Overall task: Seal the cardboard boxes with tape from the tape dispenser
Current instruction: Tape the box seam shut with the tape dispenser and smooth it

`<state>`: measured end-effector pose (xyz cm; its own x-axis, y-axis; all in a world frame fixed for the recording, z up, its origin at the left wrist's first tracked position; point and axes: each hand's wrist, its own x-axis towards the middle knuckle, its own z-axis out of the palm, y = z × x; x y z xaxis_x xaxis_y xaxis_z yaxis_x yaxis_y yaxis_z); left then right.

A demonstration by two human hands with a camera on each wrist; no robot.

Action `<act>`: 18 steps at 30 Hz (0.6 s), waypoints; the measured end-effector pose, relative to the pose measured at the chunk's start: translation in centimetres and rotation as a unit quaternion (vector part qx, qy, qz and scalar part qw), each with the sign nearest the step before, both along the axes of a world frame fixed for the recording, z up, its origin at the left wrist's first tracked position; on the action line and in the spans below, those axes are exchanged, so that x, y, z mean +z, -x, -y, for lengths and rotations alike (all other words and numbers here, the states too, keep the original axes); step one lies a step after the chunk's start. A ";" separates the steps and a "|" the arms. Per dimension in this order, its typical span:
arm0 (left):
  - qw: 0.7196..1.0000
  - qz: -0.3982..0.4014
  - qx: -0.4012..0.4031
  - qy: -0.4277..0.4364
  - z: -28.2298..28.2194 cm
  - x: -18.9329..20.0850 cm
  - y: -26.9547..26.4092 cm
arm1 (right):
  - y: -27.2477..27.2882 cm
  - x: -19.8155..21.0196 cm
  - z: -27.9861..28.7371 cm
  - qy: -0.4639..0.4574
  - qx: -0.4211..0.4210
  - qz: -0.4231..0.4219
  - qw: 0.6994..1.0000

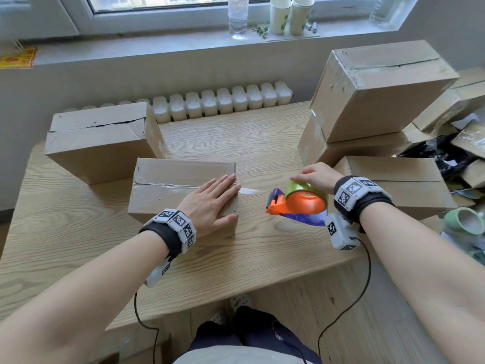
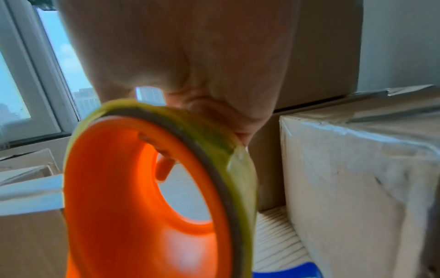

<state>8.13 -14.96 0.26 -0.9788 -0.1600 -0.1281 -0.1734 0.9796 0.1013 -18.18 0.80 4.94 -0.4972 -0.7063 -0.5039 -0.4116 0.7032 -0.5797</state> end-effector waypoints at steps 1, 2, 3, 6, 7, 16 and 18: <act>1.000 0.000 0.000 0.001 0.0 -0.1 -0.1 | -0.1 0.0 -0.2 -0.006 -0.004 -0.009 1.000; 1.000 0.001 0.000 0.001 0.1 -0.1 -0.1 | -0.2 0.0 -0.4 -0.016 -0.009 -0.020 1.000; 1.000 0.005 0.001 -0.001 0.1 0.0 -0.2 | -0.4 0.1 -0.8 -0.027 -0.012 -0.031 0.999; 1.000 0.008 0.008 -0.006 -0.1 0.3 -0.1 | -0.8 0.1 -1.4 -0.037 -0.011 -0.050 0.998; 1.000 0.010 0.012 -0.005 -0.3 0.5 0.1 | -0.8 0.2 -1.4 -0.035 -0.009 -0.047 0.998; 0.998 0.005 0.055 0.002 -2.3 0.1 1.5 | -0.7 2.7 -1.1 -0.056 0.015 -0.039 0.998; 0.999 0.010 0.054 -0.001 -2.2 0.1 1.5 | -0.6 2.8 -1.0 -0.028 -0.010 -0.037 0.999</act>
<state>6.65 -12.78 0.33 -0.9531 -0.2638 -0.1480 -0.2796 0.9551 0.0981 -17.55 1.81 7.70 -0.5479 -0.6673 -0.5044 -0.4371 0.7425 -0.5076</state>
